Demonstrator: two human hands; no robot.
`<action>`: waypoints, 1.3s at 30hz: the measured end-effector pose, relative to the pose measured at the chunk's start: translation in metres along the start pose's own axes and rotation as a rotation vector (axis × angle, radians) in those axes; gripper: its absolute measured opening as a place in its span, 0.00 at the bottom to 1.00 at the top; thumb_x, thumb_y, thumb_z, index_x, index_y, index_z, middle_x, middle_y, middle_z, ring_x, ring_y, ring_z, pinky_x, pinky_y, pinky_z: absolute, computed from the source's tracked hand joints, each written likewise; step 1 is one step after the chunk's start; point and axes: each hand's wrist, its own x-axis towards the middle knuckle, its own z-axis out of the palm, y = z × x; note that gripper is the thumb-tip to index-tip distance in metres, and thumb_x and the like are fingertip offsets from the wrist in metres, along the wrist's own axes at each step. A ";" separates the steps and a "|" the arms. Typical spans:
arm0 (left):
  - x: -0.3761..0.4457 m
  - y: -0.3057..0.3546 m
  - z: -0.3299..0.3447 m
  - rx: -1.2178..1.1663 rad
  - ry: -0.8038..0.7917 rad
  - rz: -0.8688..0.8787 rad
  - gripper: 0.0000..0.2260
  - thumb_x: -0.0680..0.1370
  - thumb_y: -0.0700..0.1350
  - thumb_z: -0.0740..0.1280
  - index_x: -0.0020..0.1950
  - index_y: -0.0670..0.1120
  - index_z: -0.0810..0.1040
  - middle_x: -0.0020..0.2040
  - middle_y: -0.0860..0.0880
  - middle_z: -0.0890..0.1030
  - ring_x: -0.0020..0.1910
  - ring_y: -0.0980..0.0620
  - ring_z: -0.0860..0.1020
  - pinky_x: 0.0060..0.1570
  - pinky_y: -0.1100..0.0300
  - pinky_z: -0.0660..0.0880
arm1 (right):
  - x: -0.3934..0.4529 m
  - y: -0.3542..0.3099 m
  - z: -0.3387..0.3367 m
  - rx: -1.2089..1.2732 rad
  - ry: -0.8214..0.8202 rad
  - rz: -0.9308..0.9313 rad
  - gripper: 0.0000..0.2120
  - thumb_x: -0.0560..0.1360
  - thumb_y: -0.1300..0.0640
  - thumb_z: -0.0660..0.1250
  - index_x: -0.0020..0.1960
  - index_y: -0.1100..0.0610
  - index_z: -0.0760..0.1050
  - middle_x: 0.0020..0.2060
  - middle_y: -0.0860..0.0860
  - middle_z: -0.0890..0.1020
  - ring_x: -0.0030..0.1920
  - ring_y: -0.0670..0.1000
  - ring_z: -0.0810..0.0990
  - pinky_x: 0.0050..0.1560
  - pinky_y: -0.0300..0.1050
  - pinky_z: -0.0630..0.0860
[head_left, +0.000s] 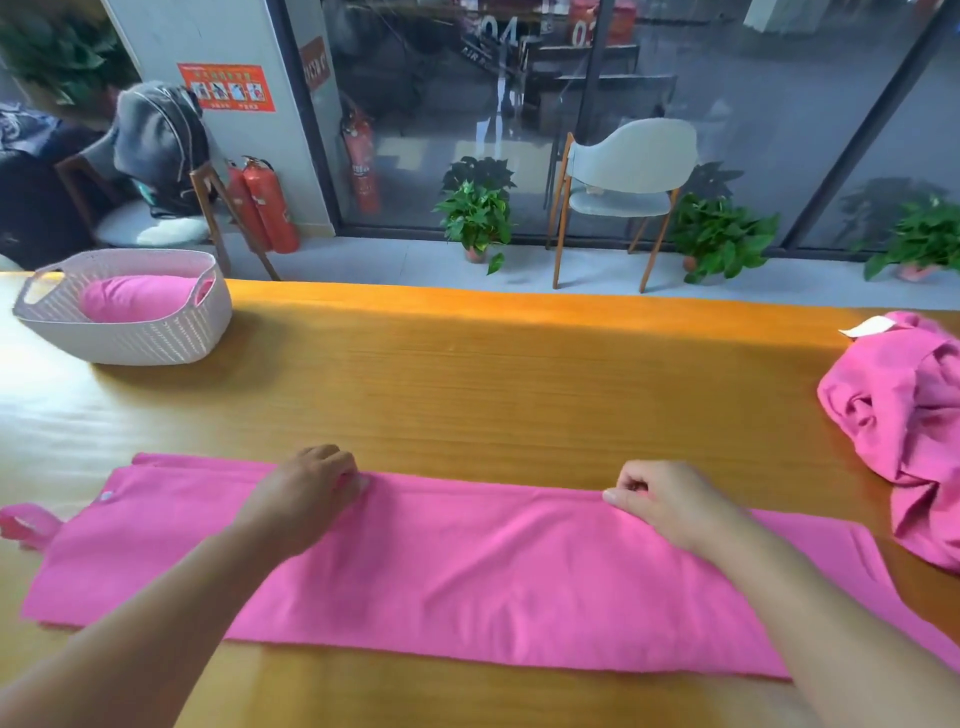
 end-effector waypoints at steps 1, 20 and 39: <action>-0.001 -0.004 0.008 0.014 0.046 0.039 0.13 0.79 0.56 0.62 0.43 0.48 0.77 0.43 0.53 0.75 0.49 0.49 0.75 0.47 0.54 0.73 | -0.001 0.003 0.006 -0.020 0.018 -0.001 0.14 0.75 0.39 0.68 0.39 0.48 0.74 0.35 0.45 0.80 0.40 0.50 0.78 0.43 0.49 0.74; 0.010 -0.007 0.029 0.199 0.220 0.067 0.19 0.79 0.59 0.52 0.40 0.49 0.73 0.39 0.52 0.74 0.41 0.46 0.76 0.45 0.51 0.73 | -0.024 0.040 -0.012 -0.456 0.159 0.031 0.29 0.71 0.23 0.49 0.37 0.49 0.67 0.33 0.43 0.77 0.39 0.47 0.78 0.44 0.46 0.73; -0.016 -0.147 -0.078 0.104 -0.148 -0.229 0.10 0.75 0.49 0.64 0.49 0.45 0.82 0.48 0.50 0.77 0.54 0.49 0.74 0.56 0.60 0.68 | 0.001 -0.243 0.148 -0.134 0.352 -0.637 0.07 0.70 0.49 0.62 0.40 0.49 0.77 0.39 0.47 0.76 0.40 0.50 0.79 0.38 0.46 0.80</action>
